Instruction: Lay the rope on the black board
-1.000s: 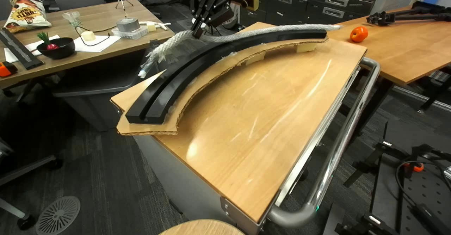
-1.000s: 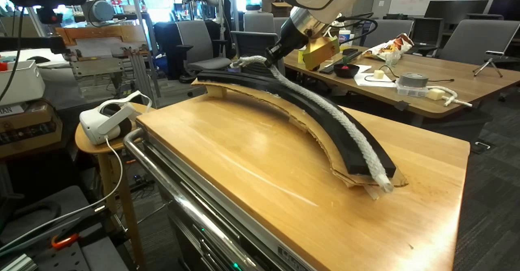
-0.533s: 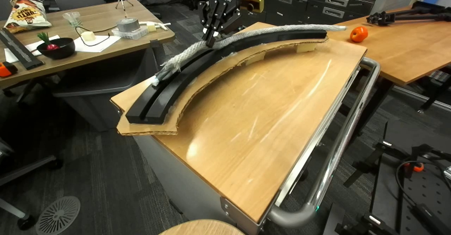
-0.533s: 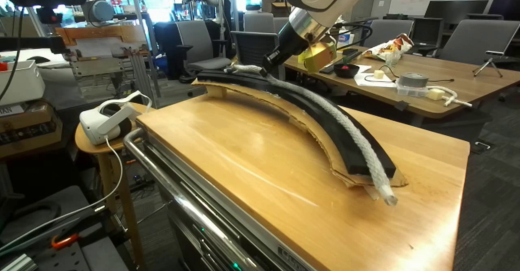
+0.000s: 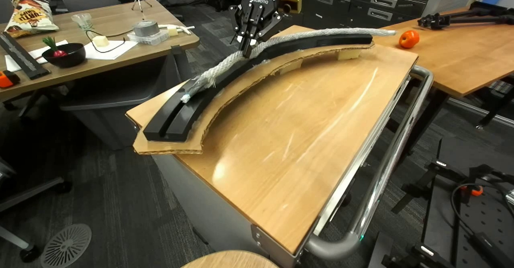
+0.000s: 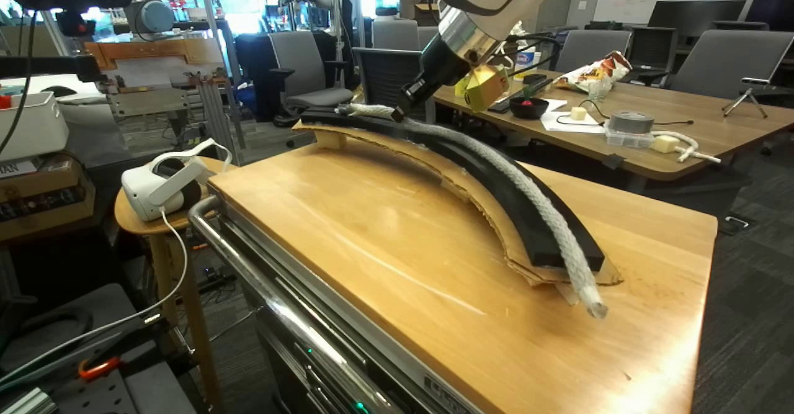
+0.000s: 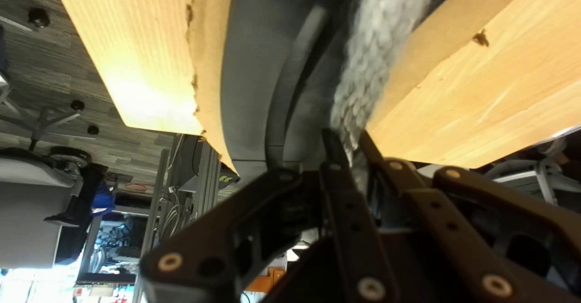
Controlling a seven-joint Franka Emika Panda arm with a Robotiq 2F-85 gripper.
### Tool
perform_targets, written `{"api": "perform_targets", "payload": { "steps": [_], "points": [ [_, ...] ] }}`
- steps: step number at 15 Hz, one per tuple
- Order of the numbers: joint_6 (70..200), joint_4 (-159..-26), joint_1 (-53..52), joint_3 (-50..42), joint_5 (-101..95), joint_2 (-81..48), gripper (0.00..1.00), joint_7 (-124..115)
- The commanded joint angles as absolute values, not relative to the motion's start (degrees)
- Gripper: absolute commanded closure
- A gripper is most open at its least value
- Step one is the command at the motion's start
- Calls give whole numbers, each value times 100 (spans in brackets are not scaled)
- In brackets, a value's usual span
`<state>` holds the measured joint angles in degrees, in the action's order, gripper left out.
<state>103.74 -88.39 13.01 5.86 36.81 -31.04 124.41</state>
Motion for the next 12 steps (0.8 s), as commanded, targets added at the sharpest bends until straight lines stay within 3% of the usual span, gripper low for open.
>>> {"api": "perform_targets", "payload": {
  "steps": [1,12],
  "points": [
    [10314,-8596,1057,495,3222,-3124,97,12430],
    [11152,-8284,548,680,1928,-3222,97,12355]
  ]
}}
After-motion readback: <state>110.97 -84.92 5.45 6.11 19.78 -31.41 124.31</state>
